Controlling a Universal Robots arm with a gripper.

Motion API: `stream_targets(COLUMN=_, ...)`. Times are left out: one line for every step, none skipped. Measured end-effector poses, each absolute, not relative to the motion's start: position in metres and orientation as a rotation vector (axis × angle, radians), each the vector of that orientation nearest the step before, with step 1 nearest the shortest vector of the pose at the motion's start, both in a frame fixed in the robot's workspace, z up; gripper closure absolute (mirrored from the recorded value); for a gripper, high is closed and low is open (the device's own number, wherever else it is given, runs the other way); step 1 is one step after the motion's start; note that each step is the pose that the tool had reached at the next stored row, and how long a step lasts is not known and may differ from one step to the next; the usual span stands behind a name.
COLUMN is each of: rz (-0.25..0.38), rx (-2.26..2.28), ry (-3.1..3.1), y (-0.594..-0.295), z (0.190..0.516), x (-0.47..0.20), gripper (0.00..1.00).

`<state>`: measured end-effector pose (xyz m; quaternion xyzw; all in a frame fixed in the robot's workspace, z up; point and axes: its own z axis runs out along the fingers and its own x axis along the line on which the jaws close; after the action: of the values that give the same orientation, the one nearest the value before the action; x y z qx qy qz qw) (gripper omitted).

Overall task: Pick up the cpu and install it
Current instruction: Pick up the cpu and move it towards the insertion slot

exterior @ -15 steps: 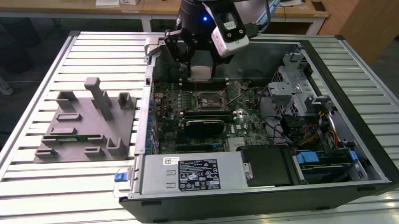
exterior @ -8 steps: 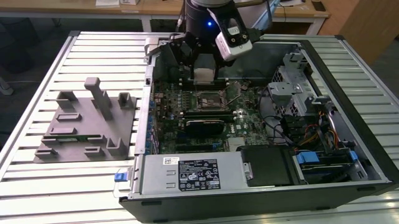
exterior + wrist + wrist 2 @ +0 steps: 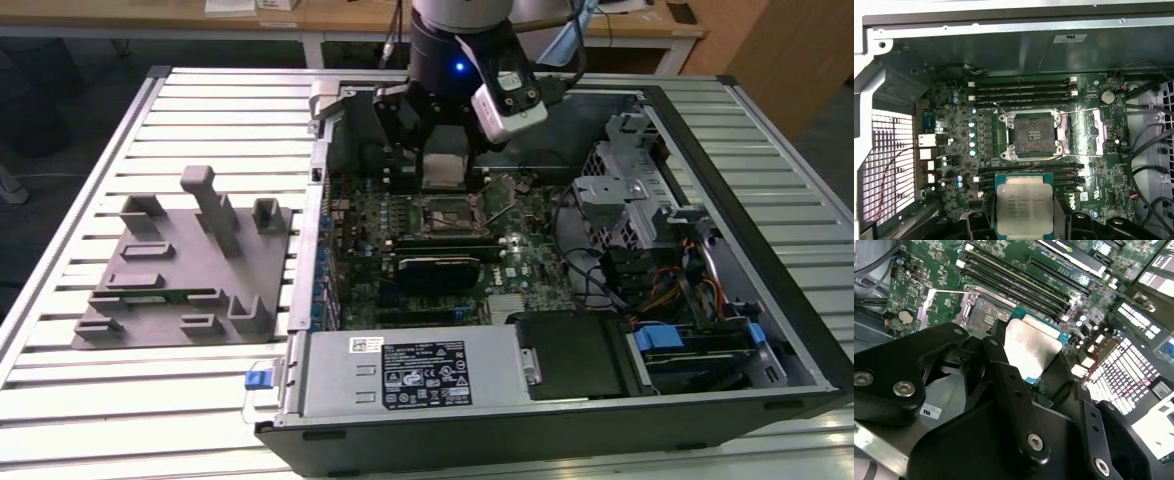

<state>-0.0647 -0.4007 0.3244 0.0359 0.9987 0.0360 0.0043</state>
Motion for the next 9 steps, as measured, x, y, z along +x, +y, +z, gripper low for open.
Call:
stream_targets(rz=0.113, rx=0.113, ry=3.13, y=-0.4, z=0.323, x=-0.063, gripper=0.45)
stream_targets(rz=0.113, rx=0.113, ry=3.131, y=-0.4, z=0.321, x=-0.062, gripper=0.45)
stream_targets(rz=0.113, rx=0.113, ry=3.131, y=-0.399, z=0.32, x=-0.061, gripper=0.45)
stream_targets(rz=0.113, rx=0.113, ry=3.132, y=-0.399, z=0.319, x=-0.059, gripper=0.45)
stream_targets(rz=0.113, rx=0.113, ry=3.132, y=-0.398, z=0.317, x=-0.058, gripper=0.45)
stream_targets(rz=0.113, rx=0.113, ry=3.133, y=-0.398, z=0.316, x=-0.057, gripper=0.45)
stream_targets(rz=0.112, rx=0.113, ry=3.133, y=-0.397, z=0.315, x=-0.057, gripper=0.45)
stream_targets(rz=0.112, rx=0.113, ry=3.133, y=-0.396, z=0.313, x=-0.056, gripper=0.45)
stream_targets(rz=0.112, rx=0.113, ry=3.134, y=-0.396, z=0.312, x=-0.055, gripper=0.45)
